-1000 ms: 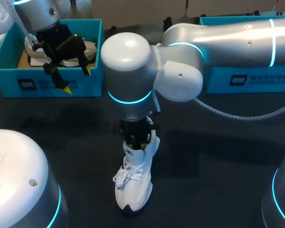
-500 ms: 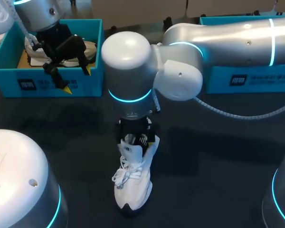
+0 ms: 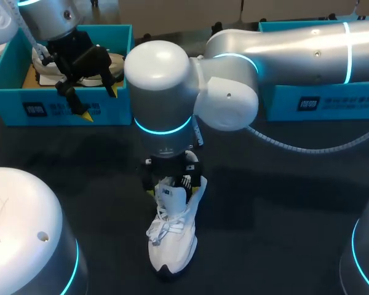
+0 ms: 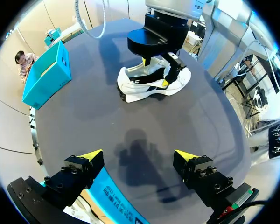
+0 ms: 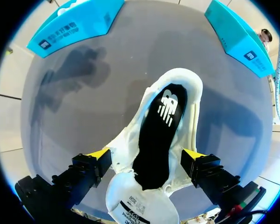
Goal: Take the shoe out of the shoebox, open the shoe tongue, remove and reinsert the insole, then place the shoe into the shoebox
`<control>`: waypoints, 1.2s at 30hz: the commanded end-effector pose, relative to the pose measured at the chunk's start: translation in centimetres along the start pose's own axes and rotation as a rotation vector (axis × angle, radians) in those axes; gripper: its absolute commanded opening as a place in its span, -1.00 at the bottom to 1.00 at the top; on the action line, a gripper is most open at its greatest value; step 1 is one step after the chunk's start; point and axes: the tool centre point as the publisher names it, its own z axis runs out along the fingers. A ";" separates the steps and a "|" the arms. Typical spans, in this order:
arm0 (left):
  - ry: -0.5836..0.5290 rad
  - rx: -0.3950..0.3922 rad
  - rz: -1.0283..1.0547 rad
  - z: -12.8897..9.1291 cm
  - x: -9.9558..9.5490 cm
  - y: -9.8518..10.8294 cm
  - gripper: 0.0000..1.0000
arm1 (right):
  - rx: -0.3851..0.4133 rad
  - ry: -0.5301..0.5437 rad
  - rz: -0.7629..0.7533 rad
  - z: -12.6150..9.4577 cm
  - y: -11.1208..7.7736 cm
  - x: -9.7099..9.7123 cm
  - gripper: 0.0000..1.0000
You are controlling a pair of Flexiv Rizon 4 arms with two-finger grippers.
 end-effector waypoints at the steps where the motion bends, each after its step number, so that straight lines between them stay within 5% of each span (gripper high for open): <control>1: 0.000 -0.002 0.000 0.0 0.1 0.0 1.00 | -0.022 -0.028 0.454 -0.1 -1.0 1.1 1.00; 36: 0.000 -0.002 0.000 0.0 0.1 0.0 1.00 | -0.035 -0.054 0.541 -2.2 -5.8 0.8 1.00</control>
